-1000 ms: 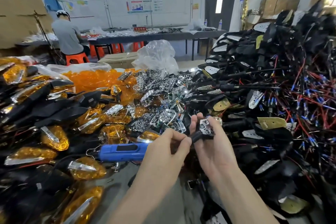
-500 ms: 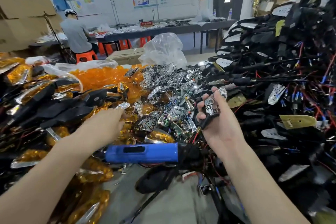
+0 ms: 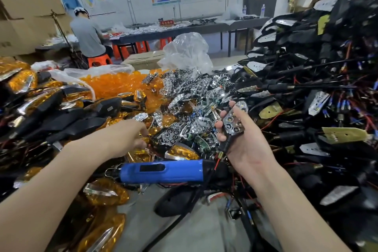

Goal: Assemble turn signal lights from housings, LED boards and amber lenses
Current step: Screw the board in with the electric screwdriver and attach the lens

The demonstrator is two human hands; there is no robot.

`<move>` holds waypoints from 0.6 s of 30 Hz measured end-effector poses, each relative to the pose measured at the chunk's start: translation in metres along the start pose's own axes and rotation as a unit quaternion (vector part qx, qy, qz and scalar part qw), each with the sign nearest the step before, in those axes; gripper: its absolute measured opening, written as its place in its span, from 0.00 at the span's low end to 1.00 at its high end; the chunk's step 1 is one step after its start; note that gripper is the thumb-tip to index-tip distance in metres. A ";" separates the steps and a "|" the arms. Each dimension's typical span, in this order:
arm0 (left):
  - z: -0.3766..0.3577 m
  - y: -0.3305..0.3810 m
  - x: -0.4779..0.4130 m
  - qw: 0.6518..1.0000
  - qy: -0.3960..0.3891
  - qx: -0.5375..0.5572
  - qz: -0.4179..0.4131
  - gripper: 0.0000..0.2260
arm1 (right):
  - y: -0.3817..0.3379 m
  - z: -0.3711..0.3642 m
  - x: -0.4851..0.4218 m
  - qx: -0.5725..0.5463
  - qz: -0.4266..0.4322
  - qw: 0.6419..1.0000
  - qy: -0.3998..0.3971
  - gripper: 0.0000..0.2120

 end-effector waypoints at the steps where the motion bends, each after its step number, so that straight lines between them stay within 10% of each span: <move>1: 0.000 -0.003 0.002 1.000 -0.015 -0.003 -0.005 0.16 | 0.000 0.000 0.000 -0.001 -0.002 1.000 0.000 0.07; 5: 0.009 -0.009 0.014 0.999 0.017 -0.035 -0.021 0.05 | 0.000 -0.001 0.003 -0.001 -0.006 1.000 -0.005 0.06; 9: 0.039 -0.010 0.037 0.973 0.215 0.076 -0.012 0.03 | -0.003 -0.001 0.007 0.007 0.002 1.000 -0.001 0.07; 13: 0.026 0.034 0.073 0.869 0.227 0.439 -0.030 0.02 | -0.005 -0.001 0.017 0.027 0.019 0.999 0.014 0.03; 18: -0.016 0.088 0.089 0.763 0.188 0.617 -0.052 0.06 | -0.004 -0.001 0.038 0.156 0.076 0.984 -0.028 0.07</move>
Point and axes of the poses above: each hand's wrist, its own x-axis away from the middle knuckle, its own z-axis out of the back of the hand, y = z × x, the point moved 3 cm from there along -x, towards the middle knuckle, and after that the axes turned 6 degrees about z, right-handed, at the moved point
